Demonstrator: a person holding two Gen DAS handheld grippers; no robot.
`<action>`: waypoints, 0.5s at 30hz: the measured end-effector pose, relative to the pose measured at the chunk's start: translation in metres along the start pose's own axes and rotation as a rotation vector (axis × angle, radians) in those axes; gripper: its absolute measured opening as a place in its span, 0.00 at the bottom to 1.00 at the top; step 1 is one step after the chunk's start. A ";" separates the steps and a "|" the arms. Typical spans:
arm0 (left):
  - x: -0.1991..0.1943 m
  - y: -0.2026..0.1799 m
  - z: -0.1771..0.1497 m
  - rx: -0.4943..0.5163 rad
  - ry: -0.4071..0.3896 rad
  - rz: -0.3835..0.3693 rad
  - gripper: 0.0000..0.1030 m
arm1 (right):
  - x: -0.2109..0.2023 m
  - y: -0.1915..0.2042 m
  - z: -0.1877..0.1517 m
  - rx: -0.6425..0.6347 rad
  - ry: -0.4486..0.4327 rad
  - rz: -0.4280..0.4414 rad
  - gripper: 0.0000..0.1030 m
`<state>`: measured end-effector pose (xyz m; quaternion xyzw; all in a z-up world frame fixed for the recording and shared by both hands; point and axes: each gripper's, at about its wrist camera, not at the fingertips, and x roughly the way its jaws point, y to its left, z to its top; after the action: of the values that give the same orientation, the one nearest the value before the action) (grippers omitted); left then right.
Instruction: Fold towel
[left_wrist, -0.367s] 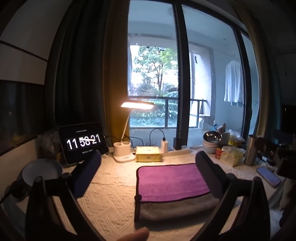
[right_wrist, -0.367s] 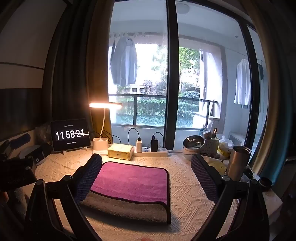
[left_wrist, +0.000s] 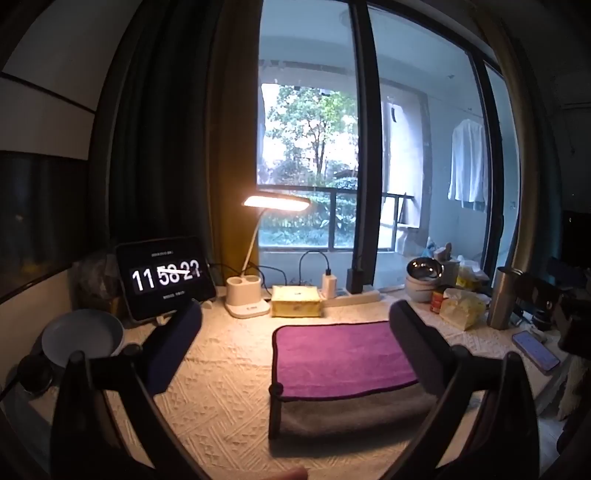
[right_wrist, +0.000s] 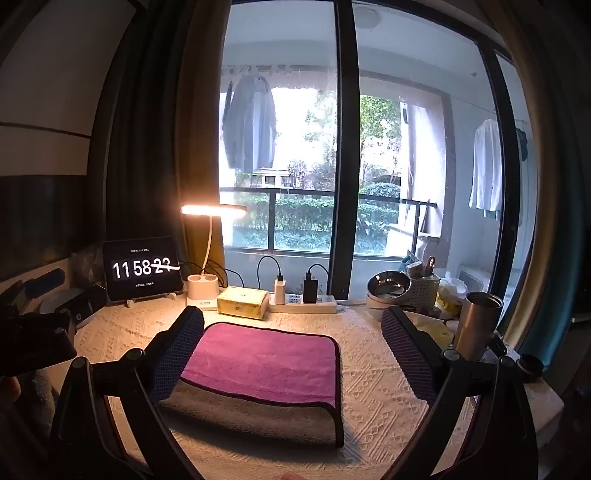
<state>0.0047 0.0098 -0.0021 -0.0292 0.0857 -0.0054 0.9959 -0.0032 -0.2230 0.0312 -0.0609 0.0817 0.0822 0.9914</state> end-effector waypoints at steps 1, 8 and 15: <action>0.001 0.000 0.000 0.000 0.002 0.002 0.99 | 0.000 0.000 0.000 0.002 0.002 0.000 0.96; 0.000 0.000 0.000 -0.015 0.003 0.020 0.99 | 0.001 -0.002 -0.002 0.010 0.012 0.000 0.96; 0.001 0.002 0.001 -0.024 0.009 0.029 0.99 | 0.000 -0.004 -0.003 0.014 0.015 0.003 0.96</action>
<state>0.0063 0.0116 -0.0017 -0.0401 0.0908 0.0097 0.9950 -0.0029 -0.2275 0.0287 -0.0543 0.0897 0.0826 0.9910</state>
